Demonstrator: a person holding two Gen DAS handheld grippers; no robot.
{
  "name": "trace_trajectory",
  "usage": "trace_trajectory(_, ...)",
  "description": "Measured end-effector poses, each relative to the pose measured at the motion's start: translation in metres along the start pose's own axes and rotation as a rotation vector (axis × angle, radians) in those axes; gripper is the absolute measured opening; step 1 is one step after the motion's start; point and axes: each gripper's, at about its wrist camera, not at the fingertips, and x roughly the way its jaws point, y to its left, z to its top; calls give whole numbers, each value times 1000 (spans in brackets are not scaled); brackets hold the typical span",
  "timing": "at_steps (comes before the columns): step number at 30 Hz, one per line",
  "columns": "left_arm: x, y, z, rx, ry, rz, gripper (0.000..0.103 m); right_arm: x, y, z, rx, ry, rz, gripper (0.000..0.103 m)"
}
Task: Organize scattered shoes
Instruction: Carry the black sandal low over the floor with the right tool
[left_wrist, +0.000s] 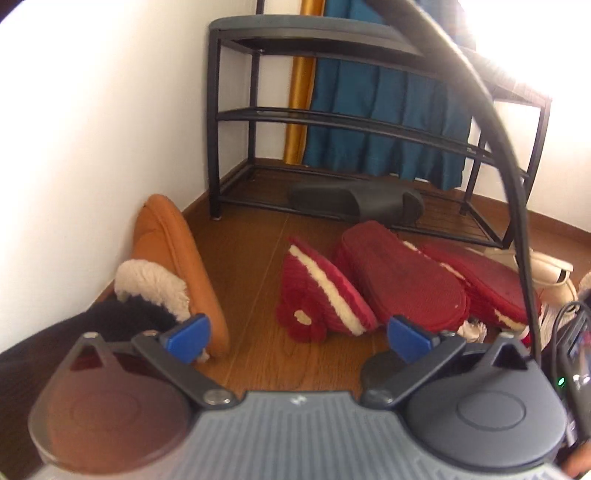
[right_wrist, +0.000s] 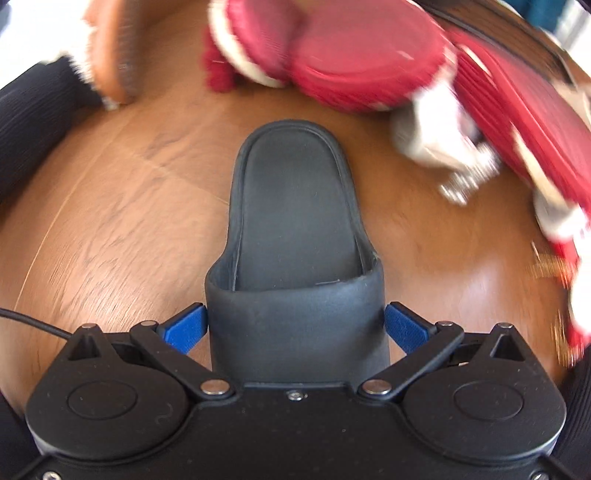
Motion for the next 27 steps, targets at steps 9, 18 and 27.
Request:
trace_trajectory(9,0,-62,-8,157,-69,21,103,26,17,-10,264,20,-46,103)
trace_trajectory(18,-14,-91,-8,147,-49,200,103,22,-6,-20,161,35,84,103)
trace_trajectory(27,-11,-71,-11,101,20,148,103,22,1,-31,333,25,27,103)
